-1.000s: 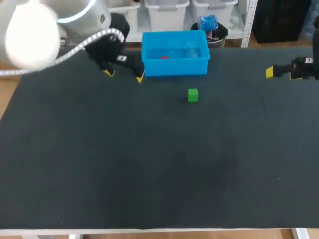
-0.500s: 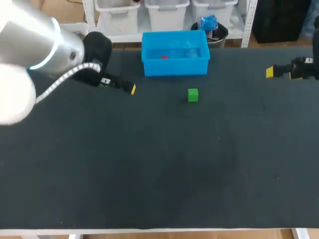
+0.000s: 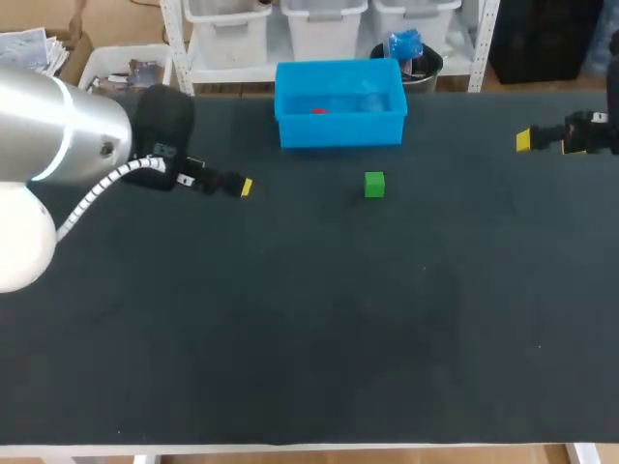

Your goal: Use the left arm to pick the red cube and place it into the blue plastic box first, then use the right arm to grasp the green cube and put it into the same blue plastic box after the first action is fully finished.

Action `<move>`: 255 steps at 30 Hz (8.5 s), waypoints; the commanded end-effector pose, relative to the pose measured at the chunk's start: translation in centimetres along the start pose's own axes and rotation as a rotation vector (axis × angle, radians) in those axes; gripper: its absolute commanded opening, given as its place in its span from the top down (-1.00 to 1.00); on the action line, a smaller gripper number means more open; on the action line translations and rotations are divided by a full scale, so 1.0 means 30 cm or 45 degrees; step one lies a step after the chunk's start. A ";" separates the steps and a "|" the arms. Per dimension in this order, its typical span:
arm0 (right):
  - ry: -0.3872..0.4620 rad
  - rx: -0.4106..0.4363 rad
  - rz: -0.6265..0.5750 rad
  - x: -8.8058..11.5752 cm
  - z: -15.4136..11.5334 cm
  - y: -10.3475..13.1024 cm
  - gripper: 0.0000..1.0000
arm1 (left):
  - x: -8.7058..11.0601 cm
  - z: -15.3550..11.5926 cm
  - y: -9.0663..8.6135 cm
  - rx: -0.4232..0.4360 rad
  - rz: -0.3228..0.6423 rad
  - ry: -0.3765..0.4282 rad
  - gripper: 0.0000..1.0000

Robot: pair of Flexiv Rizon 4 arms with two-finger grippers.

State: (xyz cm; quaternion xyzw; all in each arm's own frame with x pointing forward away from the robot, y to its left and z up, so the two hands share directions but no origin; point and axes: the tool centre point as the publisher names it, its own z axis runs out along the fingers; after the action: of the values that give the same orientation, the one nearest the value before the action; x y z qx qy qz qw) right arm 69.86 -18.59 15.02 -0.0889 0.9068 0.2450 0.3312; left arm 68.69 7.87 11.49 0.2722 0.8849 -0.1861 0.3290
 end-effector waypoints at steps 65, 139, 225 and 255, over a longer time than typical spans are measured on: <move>0.505 0.630 0.015 -0.137 0.388 0.240 -1.00 | 0.000 -0.027 -0.003 0.081 0.075 -0.002 -1.00; 0.758 0.541 0.018 0.087 0.871 0.234 0.82 | 0.000 -0.027 -0.003 0.081 0.075 -0.002 -1.00; 0.159 0.095 -0.058 -0.403 0.702 0.267 1.00 | 0.000 -0.027 -0.003 0.081 0.075 -0.002 -1.00; 0.242 -0.013 -0.067 -0.492 0.982 0.217 1.00 | 0.000 -0.027 -0.003 0.081 0.075 -0.002 -1.00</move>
State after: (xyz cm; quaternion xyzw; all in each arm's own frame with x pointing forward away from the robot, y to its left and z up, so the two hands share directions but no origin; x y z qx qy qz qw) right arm 94.22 1.65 8.11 -0.1329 0.9282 0.2284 0.2621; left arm 68.19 7.93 12.19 0.3057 0.8728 -0.1987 0.3245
